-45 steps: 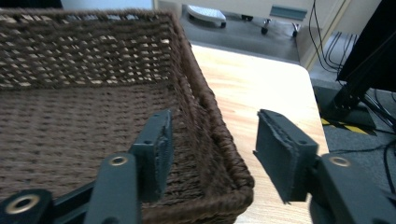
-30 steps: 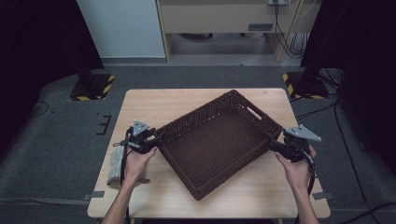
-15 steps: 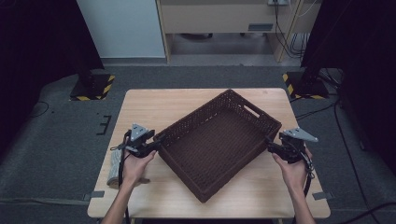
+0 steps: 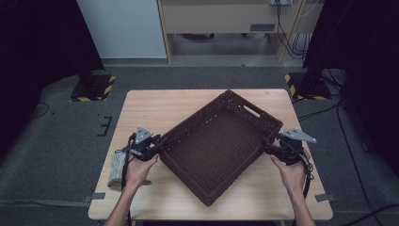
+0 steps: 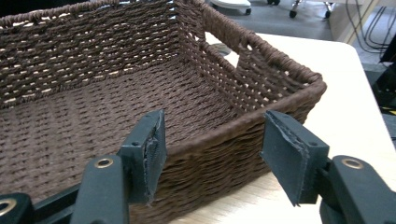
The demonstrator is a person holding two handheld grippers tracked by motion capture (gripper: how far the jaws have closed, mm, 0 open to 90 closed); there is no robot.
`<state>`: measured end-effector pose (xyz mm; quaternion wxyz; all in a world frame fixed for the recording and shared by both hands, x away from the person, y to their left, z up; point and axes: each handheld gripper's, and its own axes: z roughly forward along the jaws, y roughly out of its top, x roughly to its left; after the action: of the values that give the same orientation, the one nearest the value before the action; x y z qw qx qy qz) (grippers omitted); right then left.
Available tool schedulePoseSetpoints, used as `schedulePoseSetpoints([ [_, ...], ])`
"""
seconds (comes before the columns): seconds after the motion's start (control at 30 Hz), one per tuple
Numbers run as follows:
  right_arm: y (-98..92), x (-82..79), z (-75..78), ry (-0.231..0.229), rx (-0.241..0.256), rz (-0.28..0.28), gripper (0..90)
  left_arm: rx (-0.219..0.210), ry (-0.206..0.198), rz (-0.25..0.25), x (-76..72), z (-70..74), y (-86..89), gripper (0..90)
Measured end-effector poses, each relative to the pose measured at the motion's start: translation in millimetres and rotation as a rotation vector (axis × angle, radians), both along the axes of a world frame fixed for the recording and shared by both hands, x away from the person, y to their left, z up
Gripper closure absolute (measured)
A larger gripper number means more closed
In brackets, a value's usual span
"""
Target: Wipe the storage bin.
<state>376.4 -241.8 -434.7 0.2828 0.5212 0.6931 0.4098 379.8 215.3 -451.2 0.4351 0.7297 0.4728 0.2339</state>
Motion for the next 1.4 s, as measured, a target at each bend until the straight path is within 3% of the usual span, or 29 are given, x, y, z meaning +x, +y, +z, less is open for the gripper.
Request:
schedulePoseSetpoints([
  [0.17, 8.9, 1.2, -0.1, 0.011, -0.006, 0.026, 38.8, -0.001, 0.003, -0.023, -14.9, 1.2, -6.1, 60.9],
  [0.37, 16.6, 2.4, -2.2, 0.03, -0.02, 0.033, 37.7, -0.027, -0.011, -0.008, -8.7, 2.2, -5.2, 59.4],
  [0.47, 20.7, 2.6, -4.4, 0.042, -0.023, 0.036, 38.6, -0.021, 0.02, -0.008, -6.3, -1.9, -5.7, 66.7],
  [0.5, 21.7, 2.9, -5.6, 0.047, -0.024, 0.035, 39.6, -0.032, 0.015, -0.009, -8.2, -4.0, -6.8, 69.3],
  [0.6, 22.5, 4.6, -8.5, 0.043, -0.013, 0.026, 40.6, -0.034, 0.022, -0.021, -13.0, -2.4, -6.9, 69.7],
  [0.8, 23.9, 10.9, -9.6, 0.041, -0.033, 0.006, 43.9, -0.025, 0.012, -0.056, -28.5, -0.2, -9.9, 68.8],
  [0.9, 25.8, 14.7, -9.8, 0.044, -0.046, -0.006, 44.6, -0.052, -0.027, -0.049, -30.4, 4.7, -7.2, 63.6],
  [1.0, 26.2, 19.1, -10.1, 0.041, -0.063, -0.009, 45.6, -0.073, -0.031, -0.049, -27.7, 6.7, -5.4, 63.6],
  [1.17, 26.4, 27.3, -10.7, 0.036, -0.07, -0.021, 48.0, -0.065, 0.009, -0.069, -25.4, 1.2, -10.4, 69.7],
  [1.4, 25.0, 27.0, -8.3, 0.021, -0.064, -0.023, 46.2, -0.032, 0.008, -0.065, -31.8, -1.2, -18.1, 79.1],
])
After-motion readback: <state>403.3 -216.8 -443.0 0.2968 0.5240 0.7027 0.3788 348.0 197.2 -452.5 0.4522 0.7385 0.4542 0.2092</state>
